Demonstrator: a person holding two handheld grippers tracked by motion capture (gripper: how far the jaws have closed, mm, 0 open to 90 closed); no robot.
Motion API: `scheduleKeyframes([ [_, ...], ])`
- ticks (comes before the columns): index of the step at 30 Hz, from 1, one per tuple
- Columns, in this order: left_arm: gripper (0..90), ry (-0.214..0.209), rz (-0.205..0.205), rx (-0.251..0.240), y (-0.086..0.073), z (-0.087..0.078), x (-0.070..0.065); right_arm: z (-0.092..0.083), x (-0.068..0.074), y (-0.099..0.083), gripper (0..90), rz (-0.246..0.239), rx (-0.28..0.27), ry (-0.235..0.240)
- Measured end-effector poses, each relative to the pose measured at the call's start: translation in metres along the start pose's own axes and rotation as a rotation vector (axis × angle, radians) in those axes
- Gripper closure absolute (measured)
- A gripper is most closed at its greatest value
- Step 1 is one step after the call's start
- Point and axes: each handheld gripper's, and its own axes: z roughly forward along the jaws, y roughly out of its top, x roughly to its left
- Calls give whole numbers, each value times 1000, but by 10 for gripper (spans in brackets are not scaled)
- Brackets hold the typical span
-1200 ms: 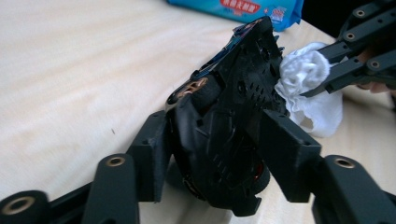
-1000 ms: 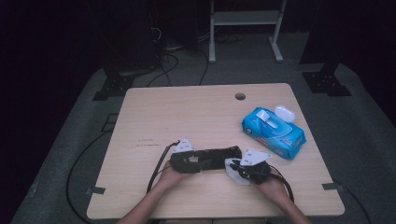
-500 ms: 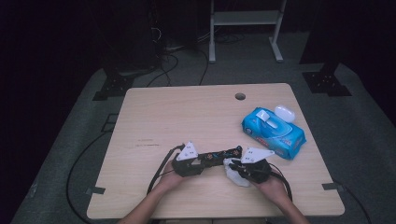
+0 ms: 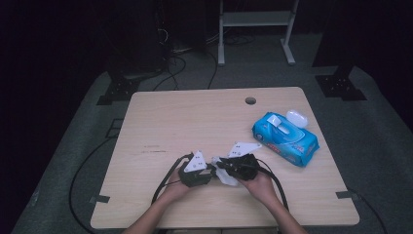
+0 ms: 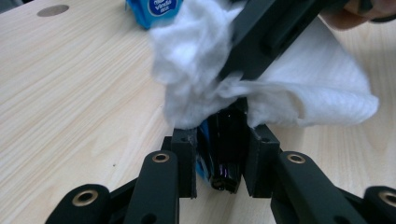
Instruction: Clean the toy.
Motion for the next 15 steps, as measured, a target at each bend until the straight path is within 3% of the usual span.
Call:
scheduleKeyframes([
  [1, 707, 1, -5, -4, 0, -1, 0, -1, -2, 1, 824, 10, 6, 2],
  [3, 710, 4, 4, -3, -1, -1, 0, -5, -6, -1, 824, 12, 10, -38],
  [5, 710, 4, 7, -4, -1, -1, 0, -11, -15, -6, 824, 53, 9, -63],
  [8, 709, 0, 1, -8, -1, -1, 1, -14, -21, -12, 825, 131, -8, -62],
  [13, 709, -11, -11, -7, -2, -2, 3, -3, -6, -3, 820, 77, -13, -18],
  [15, 710, -16, -17, -6, -2, -3, 5, -2, -7, -1, 821, 72, -6, -22],
])
